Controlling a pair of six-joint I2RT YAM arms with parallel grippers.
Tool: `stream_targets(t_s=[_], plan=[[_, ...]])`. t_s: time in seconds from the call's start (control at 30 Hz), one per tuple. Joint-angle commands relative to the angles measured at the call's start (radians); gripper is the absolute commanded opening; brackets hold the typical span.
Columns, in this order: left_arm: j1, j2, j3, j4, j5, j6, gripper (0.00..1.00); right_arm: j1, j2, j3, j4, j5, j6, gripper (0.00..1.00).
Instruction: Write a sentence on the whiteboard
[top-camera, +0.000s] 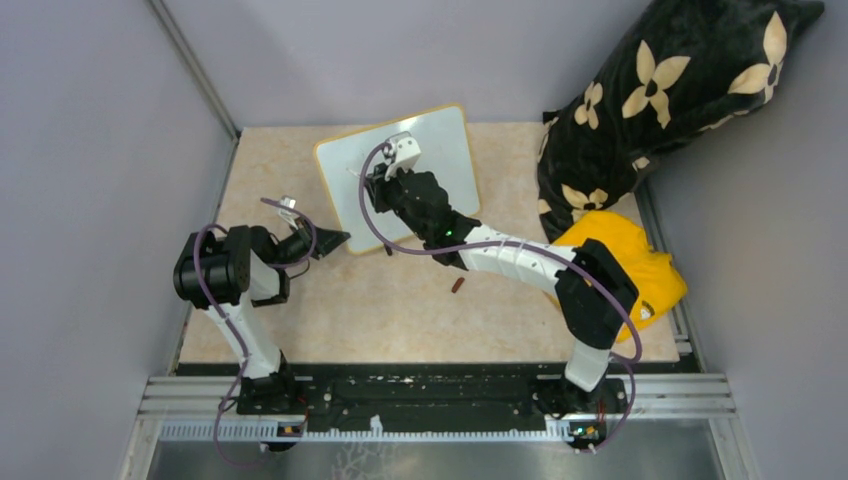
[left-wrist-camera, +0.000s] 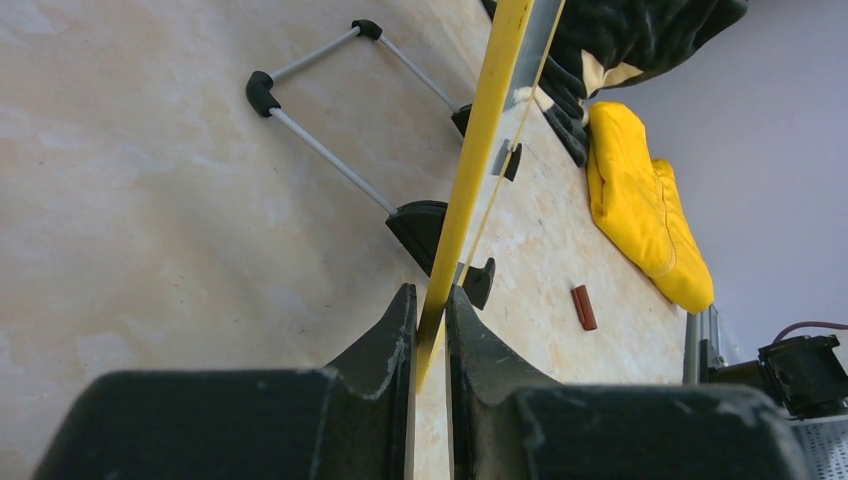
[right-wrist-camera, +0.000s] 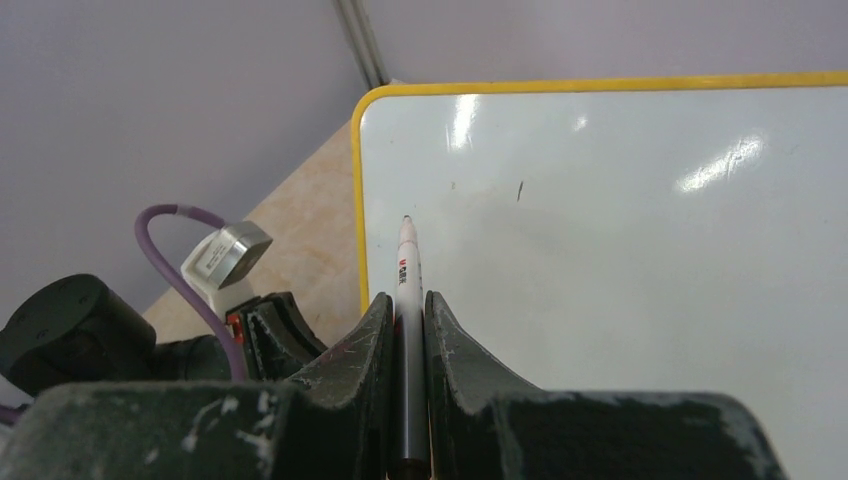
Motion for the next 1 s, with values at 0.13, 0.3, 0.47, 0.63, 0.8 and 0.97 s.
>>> stream_targets(t_s=[0.13,0.3,0.47,0.63,0.8,0.97], plan=[[-0.006,-0.003,0.012,-0.025,0.0,0.014,0.02,-0.035,0.072,0.141,-0.02,-0.026,0.034,0.0],[-0.006,-0.002,0.01,-0.021,-0.001,0.012,0.01,-0.046,0.109,0.185,-0.038,-0.041,0.051,0.0],[-0.006,0.002,0.013,-0.019,0.003,0.009,0.0,-0.055,0.139,0.219,-0.054,-0.041,0.058,0.0],[-0.005,0.001,0.013,-0.019,0.004,0.008,0.0,-0.065,0.162,0.243,-0.062,-0.044,0.071,0.0],[-0.006,0.001,0.013,-0.019,0.003,0.008,0.0,-0.07,0.181,0.259,-0.077,-0.046,0.073,0.0],[-0.005,0.002,0.013,-0.019,0.004,0.008,0.0,-0.072,0.181,0.245,-0.085,-0.042,0.078,0.0]])
